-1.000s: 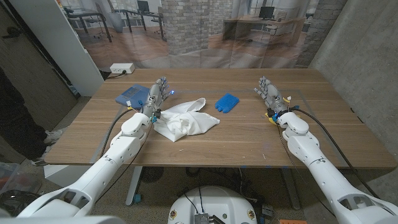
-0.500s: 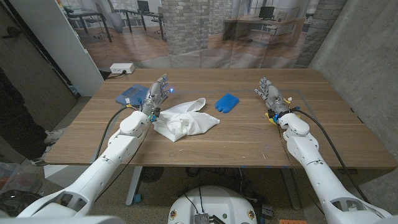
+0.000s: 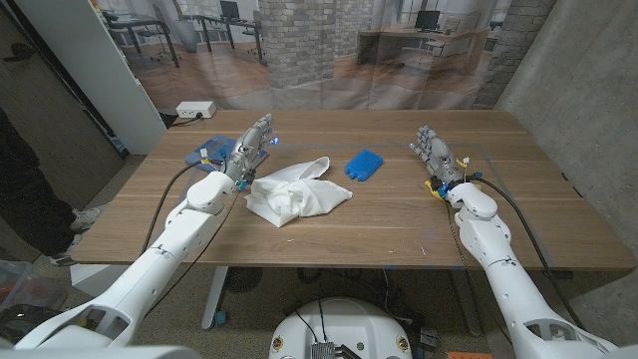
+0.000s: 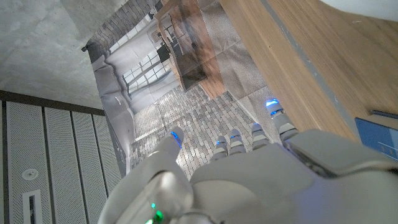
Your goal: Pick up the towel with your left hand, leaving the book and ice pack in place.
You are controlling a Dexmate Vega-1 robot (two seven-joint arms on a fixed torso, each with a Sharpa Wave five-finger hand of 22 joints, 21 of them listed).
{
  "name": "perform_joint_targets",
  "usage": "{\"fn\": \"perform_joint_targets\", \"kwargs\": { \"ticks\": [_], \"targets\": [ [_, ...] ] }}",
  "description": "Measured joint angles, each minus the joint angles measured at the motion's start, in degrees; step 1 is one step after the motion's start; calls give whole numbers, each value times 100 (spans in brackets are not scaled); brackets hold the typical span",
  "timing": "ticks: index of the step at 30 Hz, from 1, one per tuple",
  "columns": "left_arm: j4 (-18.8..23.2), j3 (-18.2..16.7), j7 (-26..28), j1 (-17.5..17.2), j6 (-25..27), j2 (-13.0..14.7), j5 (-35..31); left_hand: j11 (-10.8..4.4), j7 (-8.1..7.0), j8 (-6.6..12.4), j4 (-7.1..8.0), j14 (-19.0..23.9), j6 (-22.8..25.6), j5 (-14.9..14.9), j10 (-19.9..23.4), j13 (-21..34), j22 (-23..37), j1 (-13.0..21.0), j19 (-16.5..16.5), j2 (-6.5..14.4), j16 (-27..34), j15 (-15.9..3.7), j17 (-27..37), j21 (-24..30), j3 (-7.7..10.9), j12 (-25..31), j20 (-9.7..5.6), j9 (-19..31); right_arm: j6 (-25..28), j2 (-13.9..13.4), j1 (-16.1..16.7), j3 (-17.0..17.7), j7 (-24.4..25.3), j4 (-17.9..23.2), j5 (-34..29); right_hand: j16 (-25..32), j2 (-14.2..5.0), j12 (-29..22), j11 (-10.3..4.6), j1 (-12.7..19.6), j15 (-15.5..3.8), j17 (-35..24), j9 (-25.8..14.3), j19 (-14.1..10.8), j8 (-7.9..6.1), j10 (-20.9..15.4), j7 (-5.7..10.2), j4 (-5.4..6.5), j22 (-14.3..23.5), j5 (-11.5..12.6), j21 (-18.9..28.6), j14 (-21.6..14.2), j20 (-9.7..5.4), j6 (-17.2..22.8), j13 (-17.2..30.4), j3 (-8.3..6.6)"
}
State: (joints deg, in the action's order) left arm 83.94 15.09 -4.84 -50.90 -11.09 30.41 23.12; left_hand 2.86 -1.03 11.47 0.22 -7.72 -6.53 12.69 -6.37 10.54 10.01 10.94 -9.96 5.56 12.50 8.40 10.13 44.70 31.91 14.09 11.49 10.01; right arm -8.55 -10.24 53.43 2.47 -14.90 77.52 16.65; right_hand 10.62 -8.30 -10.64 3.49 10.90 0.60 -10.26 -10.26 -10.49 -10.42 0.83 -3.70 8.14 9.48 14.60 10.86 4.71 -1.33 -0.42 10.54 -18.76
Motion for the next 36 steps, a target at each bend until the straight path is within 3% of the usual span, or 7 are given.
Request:
{"fn": "perform_joint_targets", "kwargs": {
  "ticks": [36],
  "targets": [
    [1203,-101,-464,-47,625,842,-737,22,2,-67,-287,-56,-3,-128,-23,28,-1,208,0,-208,-88,6,1,-171,-94,-84,-1,-1,-72,204,217,267,-117,179,-82,0,0,0,-1,0,0,1,1,1,0,0,-31,-23,-1,0,0,0,0,32,-1,-23]
  ]
}}
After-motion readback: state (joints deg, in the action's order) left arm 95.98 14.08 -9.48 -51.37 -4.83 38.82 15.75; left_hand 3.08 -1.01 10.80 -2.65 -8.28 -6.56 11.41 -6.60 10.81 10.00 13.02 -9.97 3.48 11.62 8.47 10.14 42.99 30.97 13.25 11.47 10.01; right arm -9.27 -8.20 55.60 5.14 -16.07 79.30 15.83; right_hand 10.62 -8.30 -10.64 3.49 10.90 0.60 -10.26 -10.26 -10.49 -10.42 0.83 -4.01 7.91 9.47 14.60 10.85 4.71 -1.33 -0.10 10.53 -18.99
